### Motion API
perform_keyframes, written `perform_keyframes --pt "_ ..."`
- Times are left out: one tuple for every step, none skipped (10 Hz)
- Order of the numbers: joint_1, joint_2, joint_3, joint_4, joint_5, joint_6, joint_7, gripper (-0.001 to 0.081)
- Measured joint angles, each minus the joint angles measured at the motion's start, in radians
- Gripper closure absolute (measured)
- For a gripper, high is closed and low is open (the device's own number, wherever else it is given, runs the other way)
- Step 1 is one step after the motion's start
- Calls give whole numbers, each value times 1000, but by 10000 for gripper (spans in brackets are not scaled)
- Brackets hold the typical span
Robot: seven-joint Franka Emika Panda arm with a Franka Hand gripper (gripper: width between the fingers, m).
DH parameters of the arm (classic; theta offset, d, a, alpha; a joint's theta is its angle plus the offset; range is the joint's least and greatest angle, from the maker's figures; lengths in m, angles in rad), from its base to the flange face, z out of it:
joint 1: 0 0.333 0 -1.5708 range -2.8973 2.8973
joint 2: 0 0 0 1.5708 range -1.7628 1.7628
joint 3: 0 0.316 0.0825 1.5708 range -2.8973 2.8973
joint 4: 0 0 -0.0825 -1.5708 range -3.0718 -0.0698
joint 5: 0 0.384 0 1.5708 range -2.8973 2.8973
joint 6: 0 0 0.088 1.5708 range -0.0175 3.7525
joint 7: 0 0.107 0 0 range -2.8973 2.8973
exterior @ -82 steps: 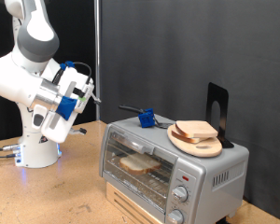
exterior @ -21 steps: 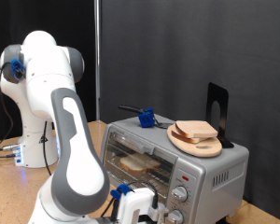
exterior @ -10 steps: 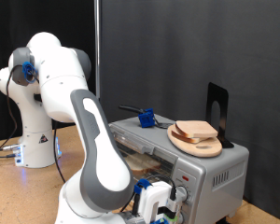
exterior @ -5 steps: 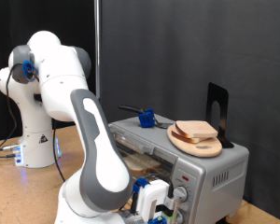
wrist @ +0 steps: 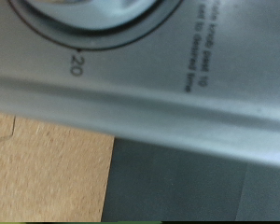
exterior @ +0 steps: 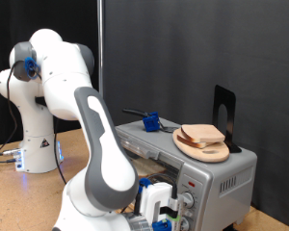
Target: Make a piece of toast with the oven
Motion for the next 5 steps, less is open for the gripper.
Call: perform_keyframes --pt "10 -34 0 -48 14 55 -85 711" --pt "16 -61 2 -90 37 99 -175 708" --pt "19 -81 4 -122 63 131 -248 708" --pt "21 -91 5 -141 81 147 -298 702" --pt "21 -98 8 -155 97 159 -343 698"
